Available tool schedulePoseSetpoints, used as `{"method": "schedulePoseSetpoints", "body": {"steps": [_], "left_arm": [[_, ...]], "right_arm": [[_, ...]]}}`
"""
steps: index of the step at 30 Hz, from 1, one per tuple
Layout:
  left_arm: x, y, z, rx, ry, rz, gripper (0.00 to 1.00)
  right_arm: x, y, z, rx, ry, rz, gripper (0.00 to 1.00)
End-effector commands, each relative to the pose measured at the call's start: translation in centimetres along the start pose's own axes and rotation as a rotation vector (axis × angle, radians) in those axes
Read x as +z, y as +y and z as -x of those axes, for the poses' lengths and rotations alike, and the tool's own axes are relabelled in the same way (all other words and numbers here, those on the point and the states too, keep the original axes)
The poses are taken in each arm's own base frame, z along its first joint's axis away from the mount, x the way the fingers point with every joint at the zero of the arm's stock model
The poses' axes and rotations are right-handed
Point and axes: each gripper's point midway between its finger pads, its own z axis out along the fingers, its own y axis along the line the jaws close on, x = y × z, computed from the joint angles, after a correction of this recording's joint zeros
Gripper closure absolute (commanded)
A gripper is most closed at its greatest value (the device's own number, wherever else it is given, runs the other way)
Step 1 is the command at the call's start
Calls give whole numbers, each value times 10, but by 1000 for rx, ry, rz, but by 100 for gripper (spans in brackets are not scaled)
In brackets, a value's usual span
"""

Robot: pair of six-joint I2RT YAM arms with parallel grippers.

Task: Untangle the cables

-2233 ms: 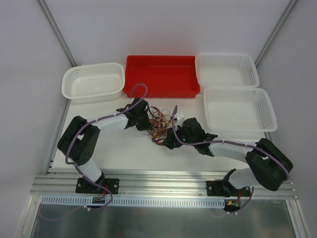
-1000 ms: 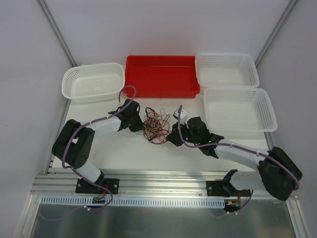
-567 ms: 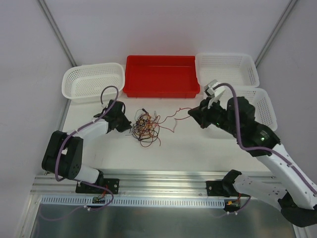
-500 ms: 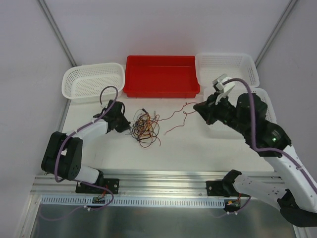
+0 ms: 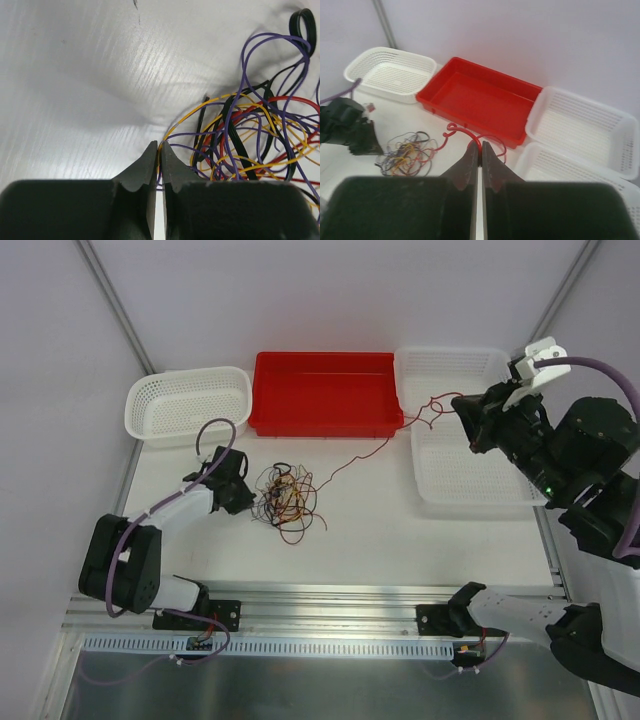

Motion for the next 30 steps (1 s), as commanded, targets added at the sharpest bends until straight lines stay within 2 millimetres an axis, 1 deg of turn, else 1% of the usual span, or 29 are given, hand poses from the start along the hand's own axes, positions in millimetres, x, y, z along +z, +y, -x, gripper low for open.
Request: {"method": "schedulePoseSetpoints", "body": {"steps": [1, 2, 3, 4, 5, 7, 8, 9, 10, 11, 12, 13, 14, 15, 16, 17, 18, 19, 20, 21, 22, 24, 25, 26, 27, 28, 29, 30], "left_arm": [[-18, 11, 13, 52, -61, 21, 95], [-25, 10, 16, 62, -78, 12, 93], [-29, 11, 18, 72, -87, 15, 92], [-33, 14, 22, 87, -110, 23, 89], [-39, 17, 24, 93, -123, 30, 89], [-46, 18, 28, 112, -143, 33, 87], [-51, 20, 31, 116, -162, 36, 85], [-55, 22, 32, 125, -166, 41, 84], [-57, 24, 33, 140, -176, 47, 84], [-62, 24, 36, 146, -194, 42, 82], [-65, 28, 37, 154, -199, 58, 82], [-67, 28, 38, 171, -204, 56, 81], [-72, 26, 40, 173, -214, 44, 80], [-75, 19, 39, 179, -206, 10, 75], [-79, 15, 39, 184, -202, -16, 70], [-84, 6, 38, 187, -197, -63, 64], [-91, -5, 39, 188, -196, -110, 50], [-96, -22, 35, 202, -170, -196, 44], [-106, -38, 32, 229, -169, -259, 35], [-111, -50, 28, 253, -165, -303, 29], [-116, -62, 25, 285, -170, -339, 18], [-131, -95, 19, 342, -177, -444, 11], [-138, -111, 3, 391, -154, -501, 6], [-138, -127, 1, 403, -162, -542, 5], [-140, -138, -4, 422, -161, -573, 4], [-135, -148, -16, 460, -146, -581, 4], [-134, -156, -20, 479, -152, -593, 3], [-138, -169, -20, 492, -172, -618, 3]], "right_arm": [[6, -35, 4, -64, 10, -178, 99], [7, -44, 4, -57, 11, -212, 99], [9, -47, 5, -50, 13, -223, 99], [11, -54, 4, -36, 15, -244, 99], [10, -57, 8, -14, 2, -252, 99], [11, -68, 13, 1, -18, -290, 99], [9, -82, 15, 11, -24, -346, 99], [9, -91, 16, 27, -27, -378, 99], [6, -103, 18, 42, -32, -415, 99], [9, -109, 18, 57, -32, -426, 99], [7, -112, 25, 89, -59, -430, 99], [7, -115, 28, 108, -71, -411, 99], [10, -113, 32, 131, -83, -386, 99], [10, -107, 42, 161, -119, -350, 99], [15, -91, 47, 171, -131, -257, 99], [18, -84, 51, 184, -145, -212, 99], [19, -78, 60, 187, -182, -173, 99], [24, -68, 58, 215, -177, -114, 99], [25, -65, 60, 221, -187, -95, 99], [27, -63, 62, 223, -195, -80, 99], [28, -59, 62, 227, -193, -57, 99], [30, -55, 63, 230, -191, -35, 99], [31, -52, 61, 232, -183, -17, 99], [32, -51, 60, 234, -179, -8, 99], [32, -50, 59, 234, -175, -3, 99], [30, -47, 59, 231, -175, 10, 99], [30, -46, 58, 228, -173, 15, 99], [29, -44, 57, 226, -167, 23, 99]]}}
